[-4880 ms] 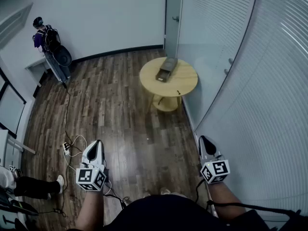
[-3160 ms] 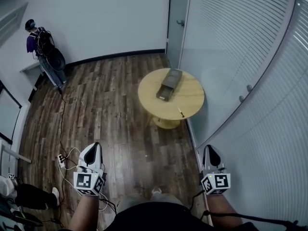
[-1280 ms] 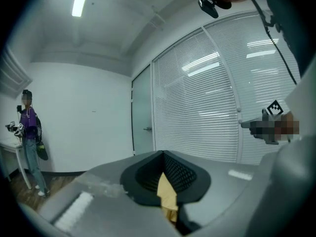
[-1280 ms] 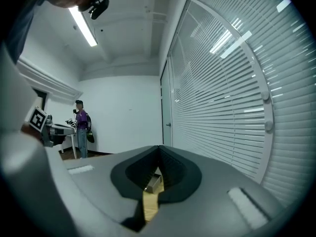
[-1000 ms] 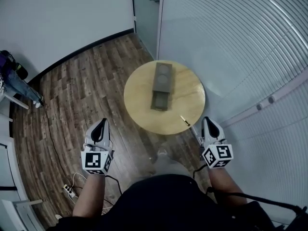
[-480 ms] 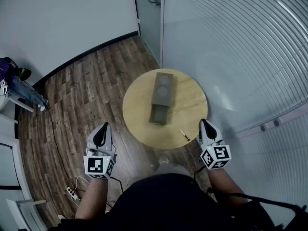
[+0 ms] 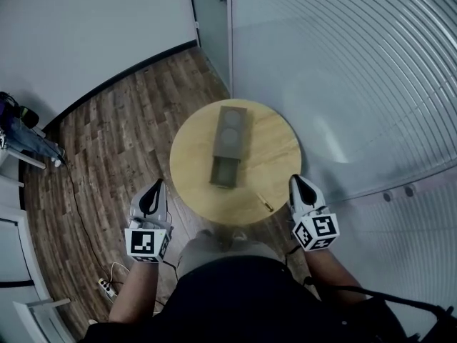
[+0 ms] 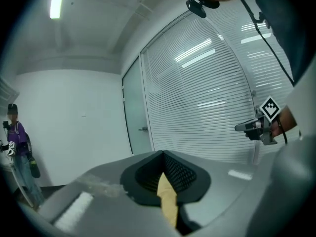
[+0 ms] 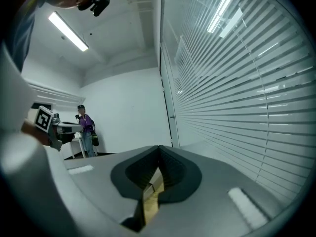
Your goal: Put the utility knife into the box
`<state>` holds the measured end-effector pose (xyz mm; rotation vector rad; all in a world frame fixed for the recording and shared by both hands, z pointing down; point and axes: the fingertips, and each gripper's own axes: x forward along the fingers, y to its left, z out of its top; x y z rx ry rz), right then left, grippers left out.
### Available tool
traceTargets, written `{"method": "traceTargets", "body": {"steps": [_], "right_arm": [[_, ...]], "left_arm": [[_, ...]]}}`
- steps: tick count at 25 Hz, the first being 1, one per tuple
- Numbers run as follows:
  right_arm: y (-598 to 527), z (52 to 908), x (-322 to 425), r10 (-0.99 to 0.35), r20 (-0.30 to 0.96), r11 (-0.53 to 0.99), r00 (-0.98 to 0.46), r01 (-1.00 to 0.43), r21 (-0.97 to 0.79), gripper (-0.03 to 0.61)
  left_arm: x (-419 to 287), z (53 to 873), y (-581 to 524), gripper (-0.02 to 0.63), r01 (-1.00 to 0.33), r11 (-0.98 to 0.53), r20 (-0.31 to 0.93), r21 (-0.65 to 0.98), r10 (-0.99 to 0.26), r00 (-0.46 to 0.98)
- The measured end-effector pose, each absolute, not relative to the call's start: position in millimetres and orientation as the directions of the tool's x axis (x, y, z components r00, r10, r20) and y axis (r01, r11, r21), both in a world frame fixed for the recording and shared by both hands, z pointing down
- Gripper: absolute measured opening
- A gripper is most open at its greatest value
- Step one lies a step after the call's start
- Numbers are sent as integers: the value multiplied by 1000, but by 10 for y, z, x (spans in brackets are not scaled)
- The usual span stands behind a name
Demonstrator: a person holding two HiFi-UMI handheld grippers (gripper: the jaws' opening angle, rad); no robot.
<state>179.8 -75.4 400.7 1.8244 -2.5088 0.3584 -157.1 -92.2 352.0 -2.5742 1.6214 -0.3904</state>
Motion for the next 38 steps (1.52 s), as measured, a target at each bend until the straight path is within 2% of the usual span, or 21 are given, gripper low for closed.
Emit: {"method": "traceTargets", "body": {"steps": [13, 26, 38], "right_arm": [[-440, 4568, 1720, -919, 295, 239, -261, -965, -109, 9], [-308, 5208, 1728, -908, 370, 175, -196, -980, -92, 9], [-356, 5884, 1521, -880, 394, 229, -264, -964, -135, 14]], "left_arm": [[-1207, 3848, -1322, 5, -780, -605, 254, -162, -789, 560], [-1066, 4548, -1580, 5, -707, -698, 352, -113, -694, 628], [-715, 5171, -1659, 5, -667, -740, 390, -85, -641, 661]]}}
